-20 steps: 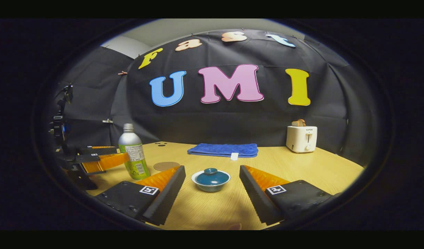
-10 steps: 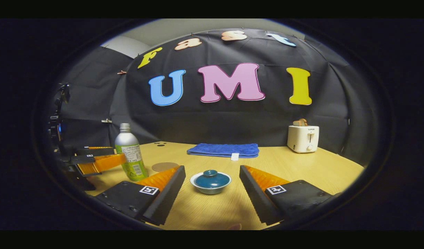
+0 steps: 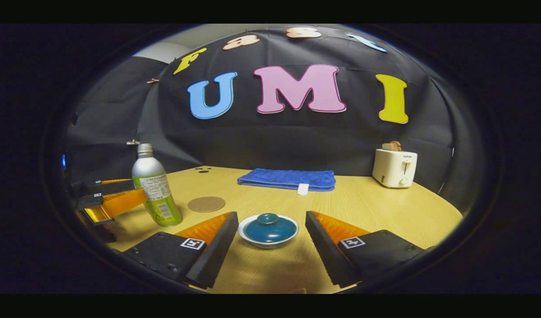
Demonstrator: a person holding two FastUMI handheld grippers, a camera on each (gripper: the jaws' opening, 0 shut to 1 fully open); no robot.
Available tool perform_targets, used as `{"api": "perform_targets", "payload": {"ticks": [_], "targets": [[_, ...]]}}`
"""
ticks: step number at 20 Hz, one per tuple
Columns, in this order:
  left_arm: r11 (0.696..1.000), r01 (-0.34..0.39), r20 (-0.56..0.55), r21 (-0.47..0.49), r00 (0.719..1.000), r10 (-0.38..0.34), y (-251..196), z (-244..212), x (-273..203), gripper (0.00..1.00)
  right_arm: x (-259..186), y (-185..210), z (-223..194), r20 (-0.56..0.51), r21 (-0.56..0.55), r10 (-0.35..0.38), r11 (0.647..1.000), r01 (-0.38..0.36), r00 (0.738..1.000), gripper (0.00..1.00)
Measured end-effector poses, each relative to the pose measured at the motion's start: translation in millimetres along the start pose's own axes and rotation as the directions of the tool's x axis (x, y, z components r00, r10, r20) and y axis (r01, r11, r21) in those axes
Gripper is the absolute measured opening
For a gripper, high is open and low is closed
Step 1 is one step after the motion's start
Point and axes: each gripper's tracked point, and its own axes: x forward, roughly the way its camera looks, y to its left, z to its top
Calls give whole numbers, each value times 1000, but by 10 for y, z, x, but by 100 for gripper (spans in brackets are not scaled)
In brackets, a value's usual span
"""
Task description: Open the teacup lid with one hand, grasp the water bottle and pour water into the teacup with the other hand; after pouring, place the water bottle on the coaster and then close the teacup lid.
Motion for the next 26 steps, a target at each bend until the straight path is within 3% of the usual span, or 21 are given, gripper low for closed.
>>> {"api": "perform_targets", "payload": {"ticks": [10, 13, 15, 16, 23, 24, 26], "targets": [[1000, 0, 0, -1, 1000, 0, -5, -2, 1, 96, 222, 3, -28, -51, -65, -8, 998, 5, 999, 57], [1000, 0, 0, -1, 1000, 0, -3, -9, 2, 96, 229, 34, -32, -59, -63, 1, 998, -5, 998, 41], [1000, 0, 0, -1, 1000, 0, -3, -10, 1, 96, 219, 43, -40, -58, -59, 7, 998, -10, 998, 40], [1000, 0, 1, -1, 1000, 0, -2, -7, 0, 96, 219, 37, -43, -58, -58, 8, 998, -11, 998, 32], [1000, 0, 0, -1, 1000, 0, -5, -9, 3, 96, 162, 9, 53, 6, 9, 14, 1000, -14, 1000, 32], [1000, 0, 0, -1, 1000, 0, -6, -6, 6, 97, 140, -13, 56, 15, 19, 12, 1000, -12, 1000, 27], [1000, 10, 0, 0, 1000, -10, -25, -7, 14, 96, 83, -66, 86, 43, 30, -1, 1000, -1, 999, 32]]}}
